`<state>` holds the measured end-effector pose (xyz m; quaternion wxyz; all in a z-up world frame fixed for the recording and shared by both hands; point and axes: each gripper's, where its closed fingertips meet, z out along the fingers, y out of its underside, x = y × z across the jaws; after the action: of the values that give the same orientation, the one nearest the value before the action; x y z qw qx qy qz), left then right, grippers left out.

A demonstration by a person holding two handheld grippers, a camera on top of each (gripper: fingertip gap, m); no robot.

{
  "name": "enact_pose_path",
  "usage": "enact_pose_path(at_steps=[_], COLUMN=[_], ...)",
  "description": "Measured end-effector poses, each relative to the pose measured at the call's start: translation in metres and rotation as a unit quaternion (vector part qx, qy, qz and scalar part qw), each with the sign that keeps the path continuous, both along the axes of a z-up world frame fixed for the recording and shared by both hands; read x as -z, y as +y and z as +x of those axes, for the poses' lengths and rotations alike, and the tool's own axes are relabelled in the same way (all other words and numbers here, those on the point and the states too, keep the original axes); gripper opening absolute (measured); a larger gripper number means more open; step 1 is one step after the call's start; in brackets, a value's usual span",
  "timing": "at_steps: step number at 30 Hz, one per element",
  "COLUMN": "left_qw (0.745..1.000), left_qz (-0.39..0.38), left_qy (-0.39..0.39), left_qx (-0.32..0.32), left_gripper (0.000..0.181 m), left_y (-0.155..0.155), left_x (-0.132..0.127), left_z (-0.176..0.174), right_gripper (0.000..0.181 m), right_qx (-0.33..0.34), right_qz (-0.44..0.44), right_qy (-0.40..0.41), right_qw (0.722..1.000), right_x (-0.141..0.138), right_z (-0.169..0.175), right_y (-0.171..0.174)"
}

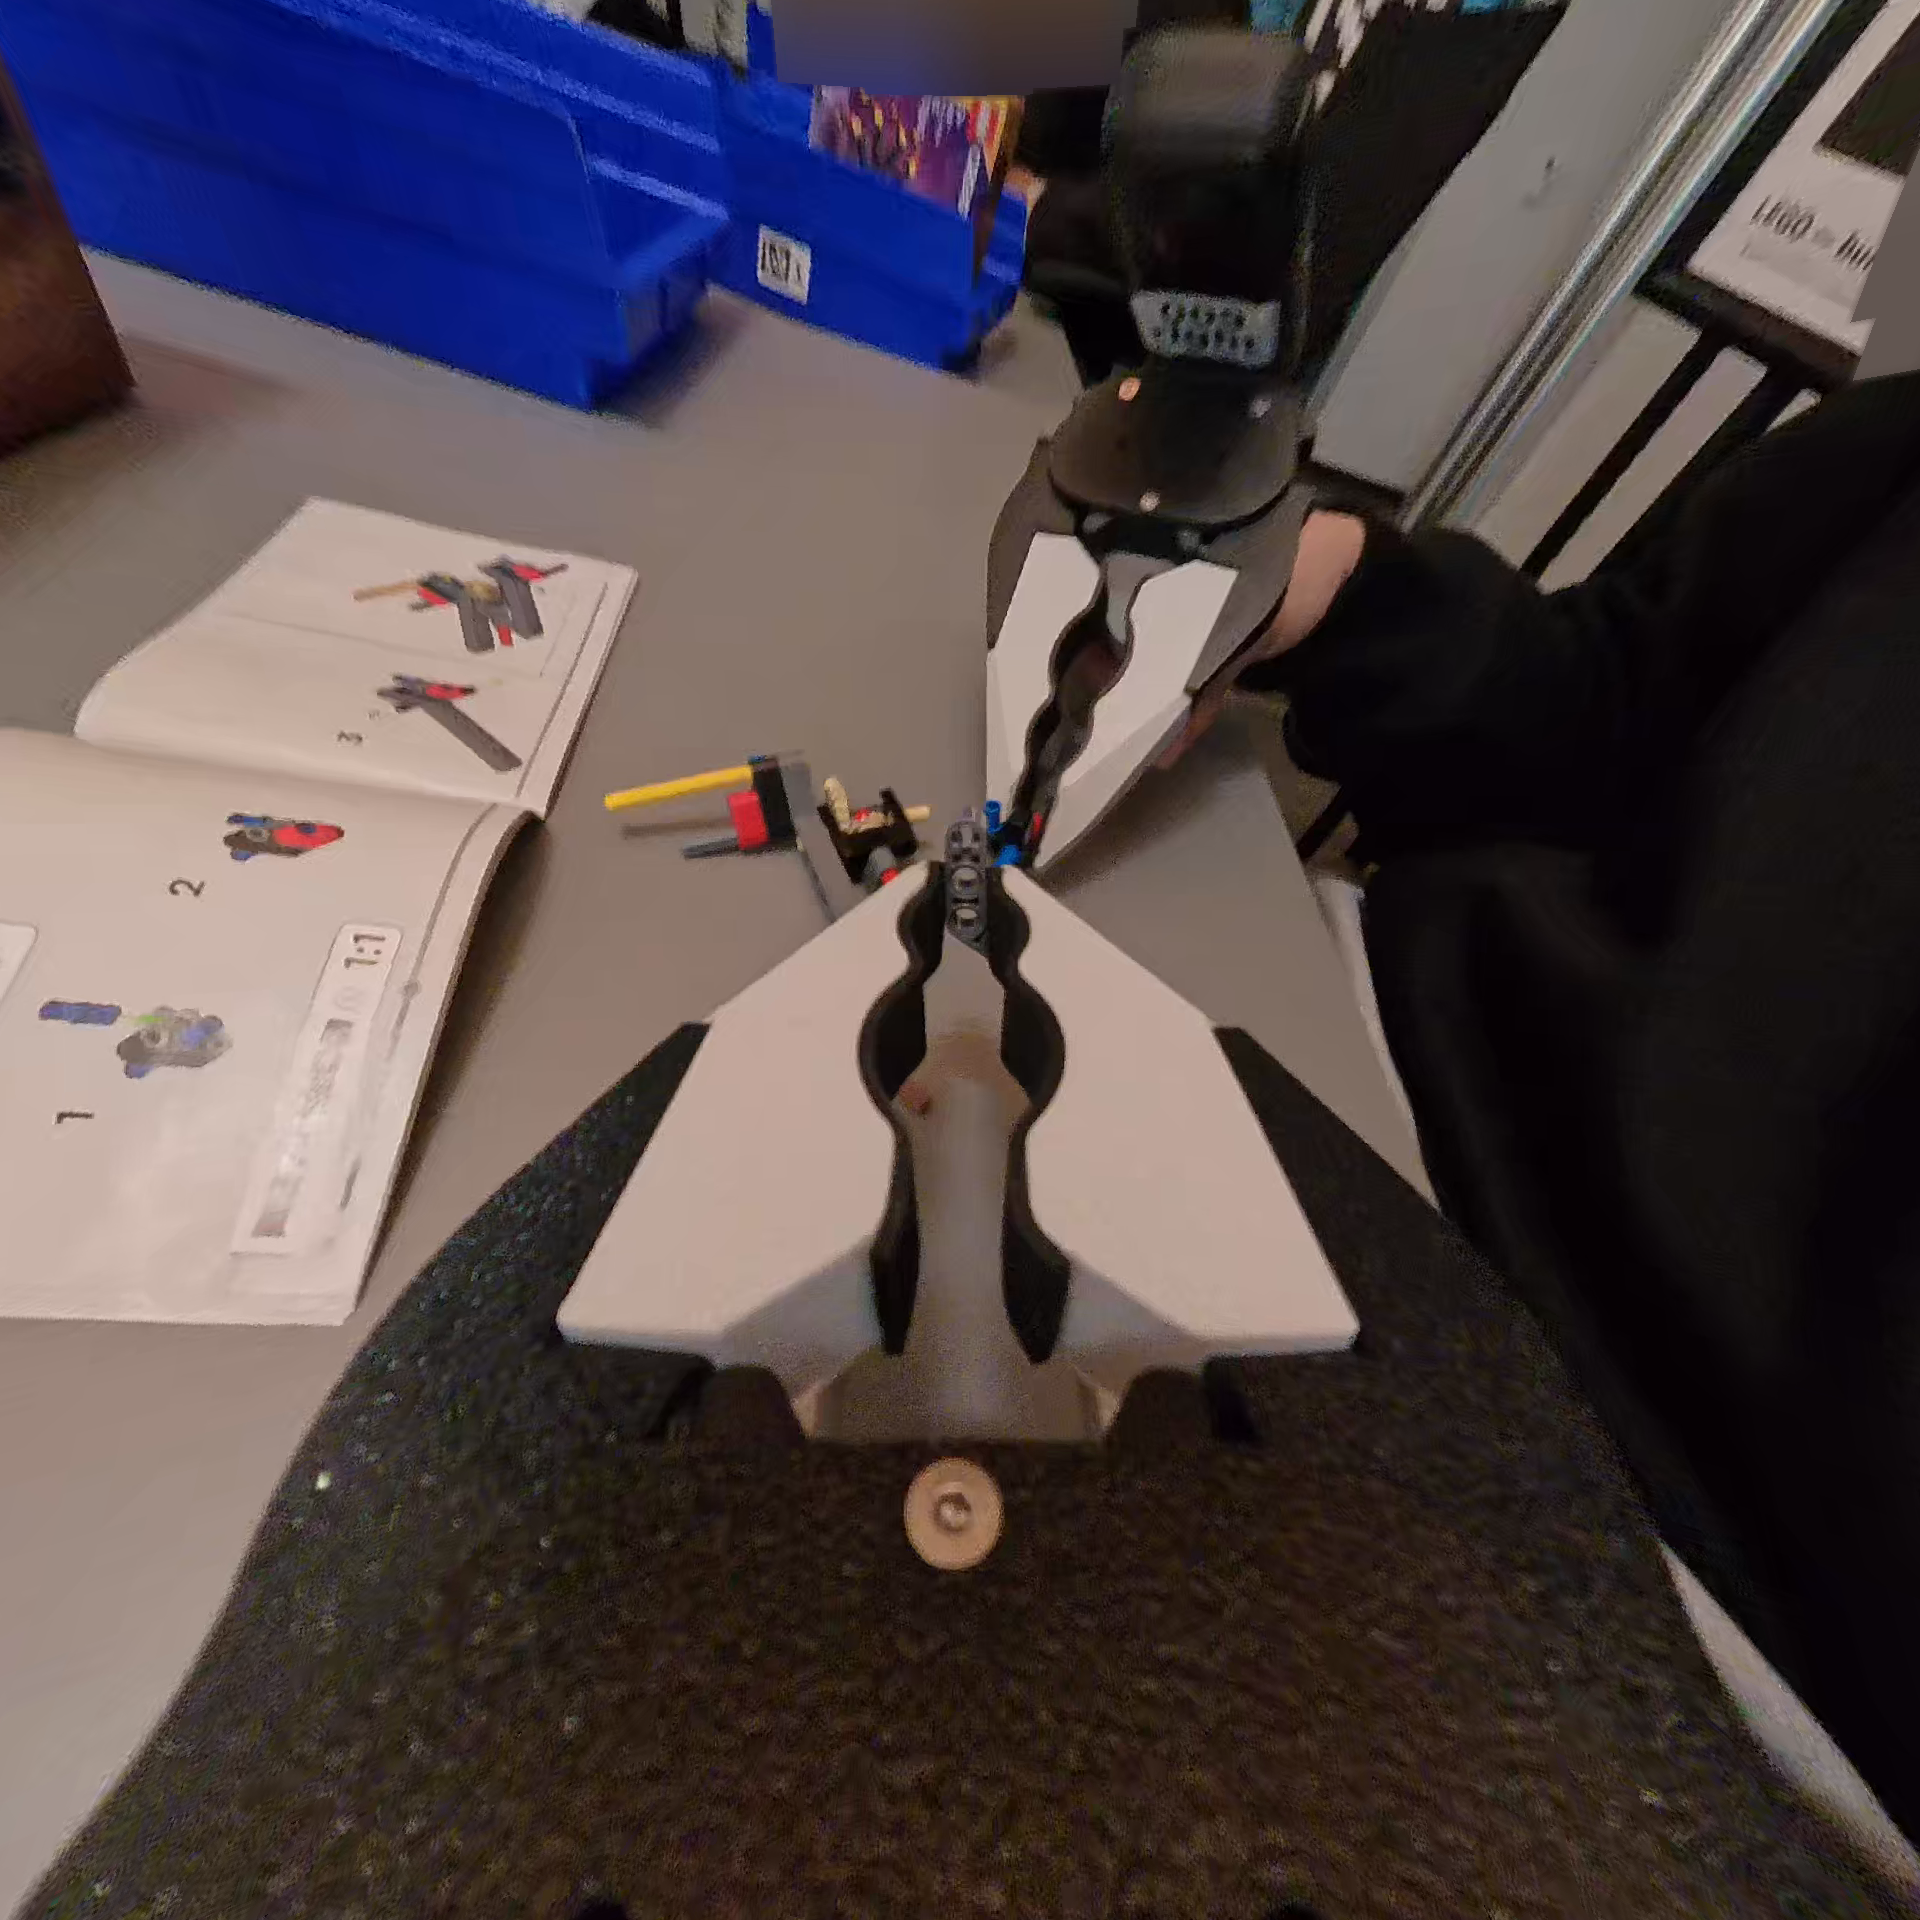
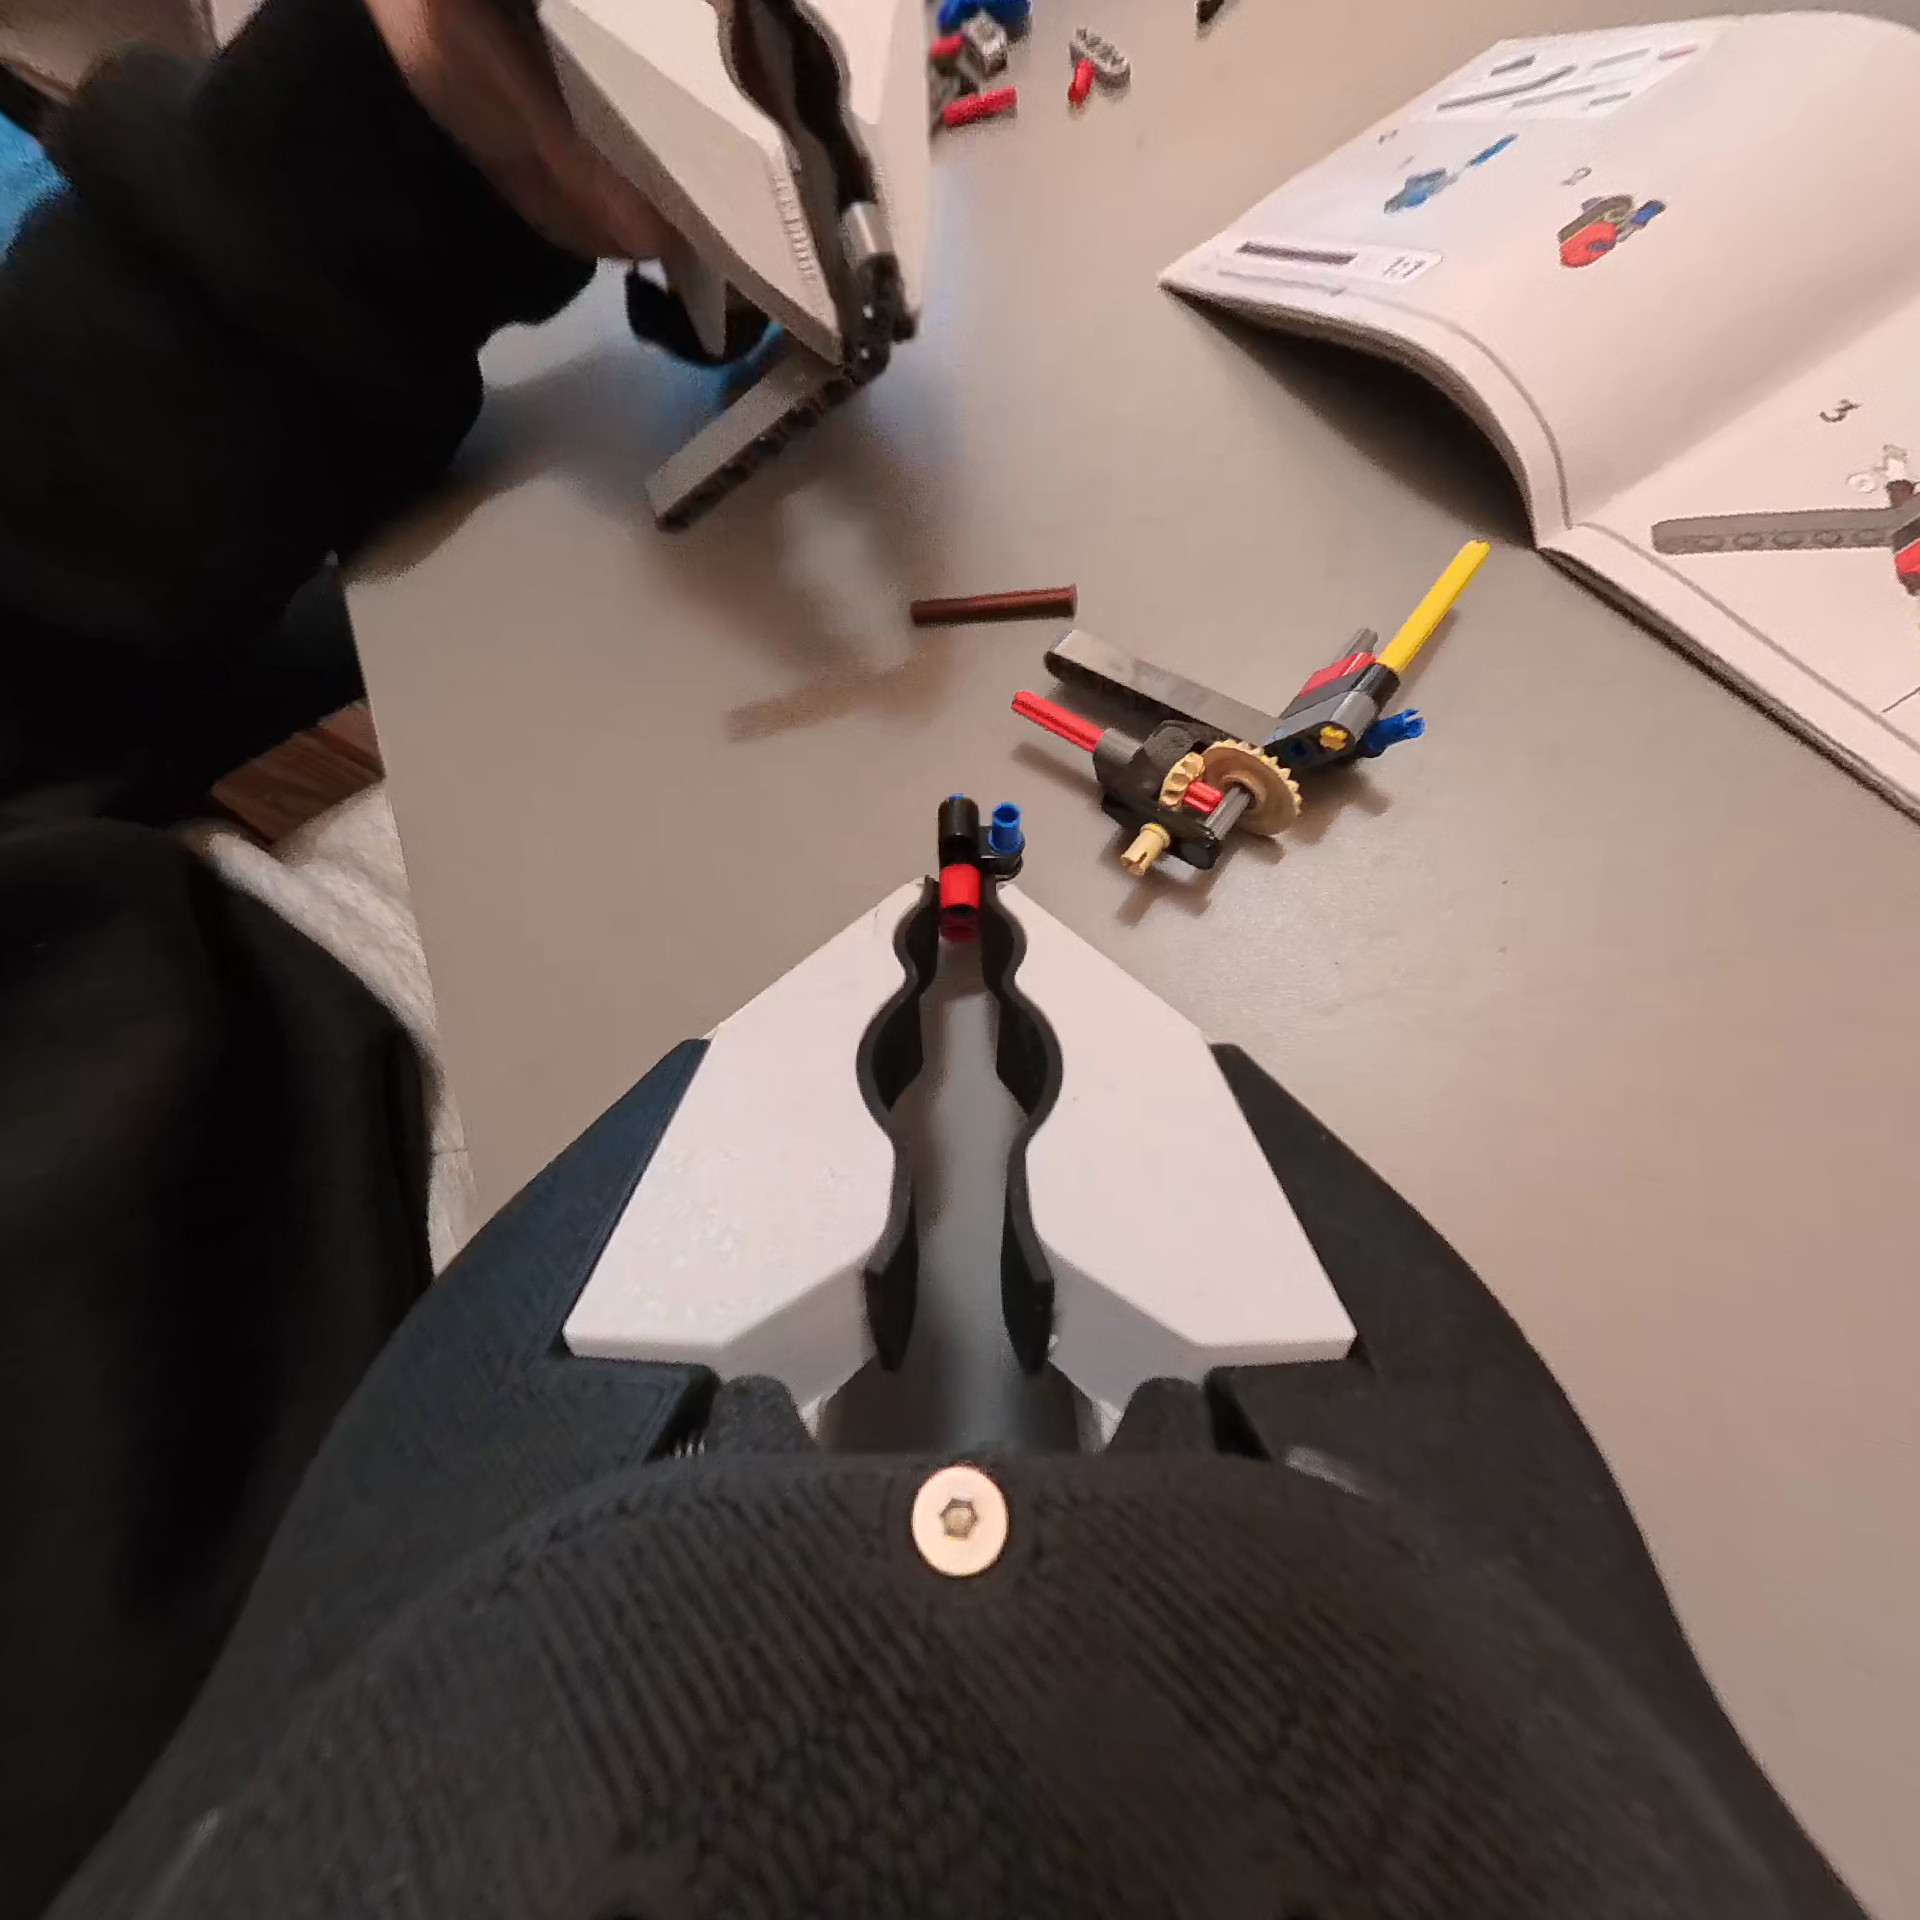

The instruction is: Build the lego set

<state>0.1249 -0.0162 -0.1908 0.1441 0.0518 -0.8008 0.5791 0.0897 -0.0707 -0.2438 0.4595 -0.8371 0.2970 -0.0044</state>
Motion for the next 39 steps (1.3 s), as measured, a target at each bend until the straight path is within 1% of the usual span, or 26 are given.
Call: enact_pose_path(at_steps=[1, 3, 6, 12, 16, 19, 22, 24, 26, 29, 31, 34, 39], left_qw=[1.000, 0.998, 0.994, 0.985, 0.978, 0.973, 0.967, 0.962, 0.958, 0.959, 0.959, 0.962, 0.968], left_qz=[-0.016, -0.055, -0.111, -0.174, -0.208, -0.228, -0.250, -0.267, -0.279, -0.272, -0.268, -0.255, -0.232], left_qy=[-0.002, -0.006, 0.006, -0.007, -0.002, 0.010, 0.016, 0.019, 0.027, 0.026, 0.029, 0.033, 0.025], left_qx=[-0.006, -0.019, -0.009, 0.007, 0.014, 0.037, 0.053, 0.060, 0.065, 0.076, 0.086, 0.094, 0.097], left_gripper=[0.005, 0.005, 0.005, 0.005, 0.005, 0.005, 0.004, 0.005, 0.005, 0.005, 0.005, 0.005, 0.005], left_y=[0.000, -0.001, -0.004, -0.007, -0.004, 0.000, 0.004, 0.007, 0.008, 0.005, 0.003, -0.001, -0.005], left_x=[-0.005, -0.018, -0.036, -0.049, -0.058, -0.063, -0.067, -0.071, -0.074, -0.072, -0.071, -0.067, -0.060], left_z=[-0.002, -0.004, -0.014, -0.025, -0.027, -0.034, -0.040, -0.043, -0.045, -0.049, -0.053, -0.056, -0.058], right_gripper=[0.005, 0.005, 0.005, 0.005, 0.006, 0.006, 0.005, 0.005, 0.005, 0.005, 0.005, 0.005, 0.005], right_qx=[0.005, 0.010, 0.017, 0.017, -0.021, -0.048, -0.067, -0.078, -0.073, -0.079, -0.078, -0.074, -0.078], right_qz=[0.010, 0.030, 0.063, 0.111, 0.175, 0.219, 0.284, 0.313, 0.303, 0.279, 0.243, 0.201, 0.170], right_qy=[-0.001, -0.001, -0.003, -0.016, -0.048, -0.069, -0.046, -0.049, -0.063, -0.097, -0.120, -0.132, -0.133], right_qw=[1.000, 0.999, 0.998, 0.994, 0.983, 0.972, 0.955, 0.945, 0.948, 0.952, 0.959, 0.968, 0.973], right_x=[-0.003, -0.008, -0.017, -0.032, -0.055, -0.069, -0.090, -0.104, -0.110, -0.119, -0.116, -0.110, -0.104], right_z=[0.001, 0.003, 0.005, 0.007, 0.002, 0.002, -0.005, -0.014, -0.017, -0.022, -0.023, -0.022, -0.024], right_y=[-0.001, -0.002, -0.002, 0.003, 0.020, 0.032, 0.046, 0.052, 0.054, 0.054, 0.053, 0.051, 0.049])
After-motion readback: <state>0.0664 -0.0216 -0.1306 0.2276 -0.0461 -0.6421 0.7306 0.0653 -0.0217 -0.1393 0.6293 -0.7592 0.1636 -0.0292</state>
